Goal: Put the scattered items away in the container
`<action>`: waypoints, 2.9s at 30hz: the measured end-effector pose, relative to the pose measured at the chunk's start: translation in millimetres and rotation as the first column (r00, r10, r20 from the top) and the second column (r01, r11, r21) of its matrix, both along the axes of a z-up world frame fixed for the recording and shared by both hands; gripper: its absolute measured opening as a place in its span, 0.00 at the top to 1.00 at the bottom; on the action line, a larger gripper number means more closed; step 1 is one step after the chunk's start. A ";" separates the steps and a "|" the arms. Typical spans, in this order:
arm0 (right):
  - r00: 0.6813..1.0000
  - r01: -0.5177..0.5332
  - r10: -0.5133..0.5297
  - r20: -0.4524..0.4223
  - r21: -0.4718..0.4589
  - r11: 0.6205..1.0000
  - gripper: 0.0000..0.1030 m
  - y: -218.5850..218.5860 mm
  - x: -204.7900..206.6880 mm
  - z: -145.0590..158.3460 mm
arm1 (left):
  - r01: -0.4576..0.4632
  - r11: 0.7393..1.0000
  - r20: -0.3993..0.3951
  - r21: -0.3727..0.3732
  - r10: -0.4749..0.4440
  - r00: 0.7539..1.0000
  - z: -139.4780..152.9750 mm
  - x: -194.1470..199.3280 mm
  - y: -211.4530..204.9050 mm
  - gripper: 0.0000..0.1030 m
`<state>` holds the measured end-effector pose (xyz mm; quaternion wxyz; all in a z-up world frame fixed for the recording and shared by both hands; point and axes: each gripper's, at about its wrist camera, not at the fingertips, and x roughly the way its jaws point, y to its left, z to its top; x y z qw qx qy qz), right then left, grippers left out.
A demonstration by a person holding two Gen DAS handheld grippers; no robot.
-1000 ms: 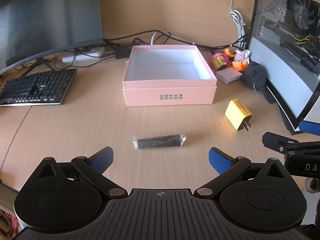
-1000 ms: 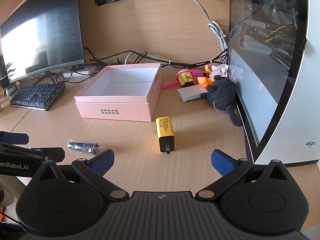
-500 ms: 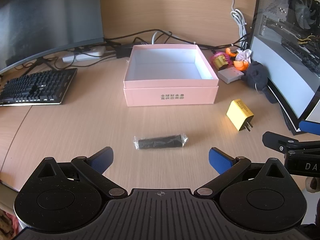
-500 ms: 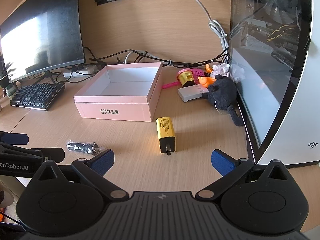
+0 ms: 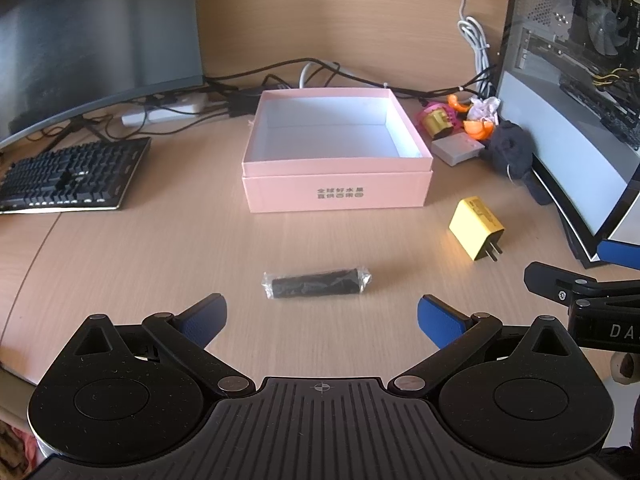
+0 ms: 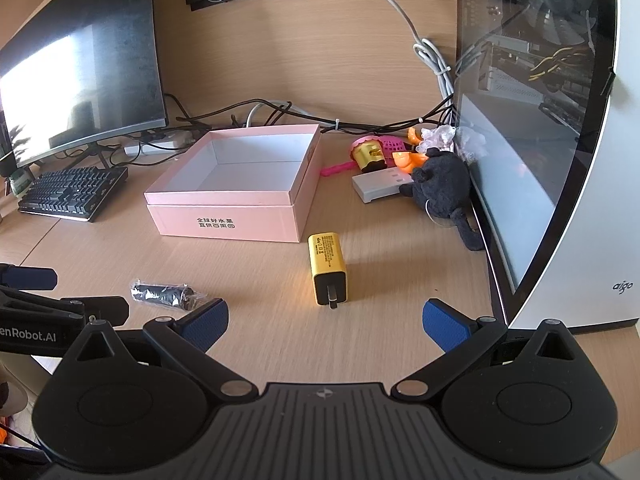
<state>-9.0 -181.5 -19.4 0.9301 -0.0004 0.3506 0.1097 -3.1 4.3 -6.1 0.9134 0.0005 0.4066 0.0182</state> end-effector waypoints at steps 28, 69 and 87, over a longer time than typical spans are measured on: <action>1.000 0.012 -0.011 0.014 -0.015 1.000 0.00 -13.0 24.8 -23.2 | -0.027 0.999 -0.016 -0.046 0.026 1.000 -3.9 27.3 8.2 0.00; 0.996 -0.086 0.085 -0.030 -0.023 0.996 0.00 -15.3 19.5 -67.3 | 0.005 0.999 0.065 0.033 -0.007 0.998 -90.2 63.0 -2.6 0.09; 0.991 -0.135 0.135 -0.016 -0.122 0.983 0.47 34.0 97.6 -65.8 | 0.000 1.000 -0.037 -0.020 -0.001 0.999 -53.7 23.4 11.7 0.12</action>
